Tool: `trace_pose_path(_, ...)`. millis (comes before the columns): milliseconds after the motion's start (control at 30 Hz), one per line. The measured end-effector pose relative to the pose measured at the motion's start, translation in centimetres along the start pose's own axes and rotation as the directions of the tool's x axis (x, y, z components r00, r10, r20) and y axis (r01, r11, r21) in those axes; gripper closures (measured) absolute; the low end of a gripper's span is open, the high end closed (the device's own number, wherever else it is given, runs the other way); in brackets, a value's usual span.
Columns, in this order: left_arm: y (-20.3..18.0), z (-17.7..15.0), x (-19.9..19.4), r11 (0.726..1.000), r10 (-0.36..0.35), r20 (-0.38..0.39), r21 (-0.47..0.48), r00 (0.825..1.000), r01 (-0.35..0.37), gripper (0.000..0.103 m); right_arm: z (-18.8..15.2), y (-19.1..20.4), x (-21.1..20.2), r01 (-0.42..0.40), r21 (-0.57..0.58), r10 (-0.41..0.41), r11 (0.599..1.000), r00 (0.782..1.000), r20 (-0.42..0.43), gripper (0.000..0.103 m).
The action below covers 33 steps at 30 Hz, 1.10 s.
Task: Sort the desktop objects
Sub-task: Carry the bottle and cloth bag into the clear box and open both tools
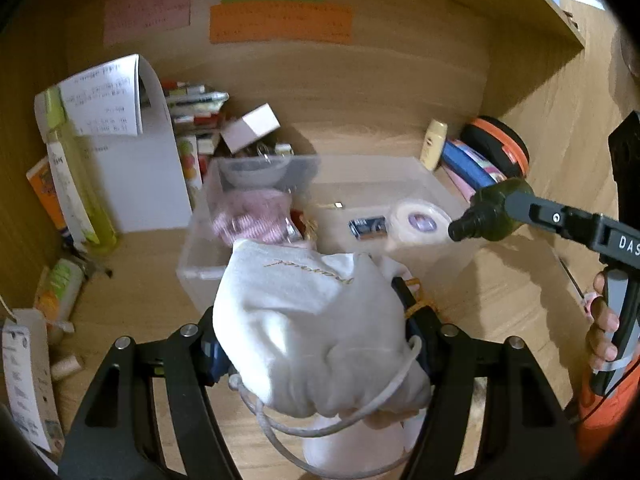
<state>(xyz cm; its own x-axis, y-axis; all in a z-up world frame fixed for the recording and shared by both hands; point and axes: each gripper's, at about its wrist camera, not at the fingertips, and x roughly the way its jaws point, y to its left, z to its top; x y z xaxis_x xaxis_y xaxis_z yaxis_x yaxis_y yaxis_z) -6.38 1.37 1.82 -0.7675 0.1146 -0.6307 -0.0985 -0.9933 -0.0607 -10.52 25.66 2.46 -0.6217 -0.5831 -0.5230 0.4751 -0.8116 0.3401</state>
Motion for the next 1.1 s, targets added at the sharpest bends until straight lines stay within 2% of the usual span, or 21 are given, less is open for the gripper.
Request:
trace_pose_path(400,-0.3,4.0,3.3,0.997,0.028,0.006,0.067,1.0,-0.028,0.035,2.9,-0.2,3.0,0.048,-0.02,-0.049,0.999,0.998,-0.026,0.048)
trace_pose_path(600,-1.4,5.0,6.1,0.991,0.036,-0.037,0.13,0.999,-0.031,0.035,4.2,-0.9,4.7,0.096,-0.03,-0.098,0.995,0.994,-0.053,0.048)
trace_pose_path(767,-1.9,5.0,8.2,0.99,0.019,-0.089,0.138,0.996,-0.007,0.034,5.0,-1.2,5.9,0.13,-0.054,-0.133,0.99,0.989,-0.069,0.048)
trace_pose_path(967,-1.4,4.9,8.9,0.991,-0.018,-0.142,0.127,0.99,0.036,0.027,5.2,-1.1,7.2,0.151,-0.086,-0.159,0.985,0.983,-0.095,0.048)
trace_pose_path(1100,-1.7,4.7,7.7,0.983,-0.01,-0.119,0.18,0.993,0.031,0.016,5.2,-0.8,8.2,0.158,-0.103,-0.17,0.982,0.979,-0.111,0.048)
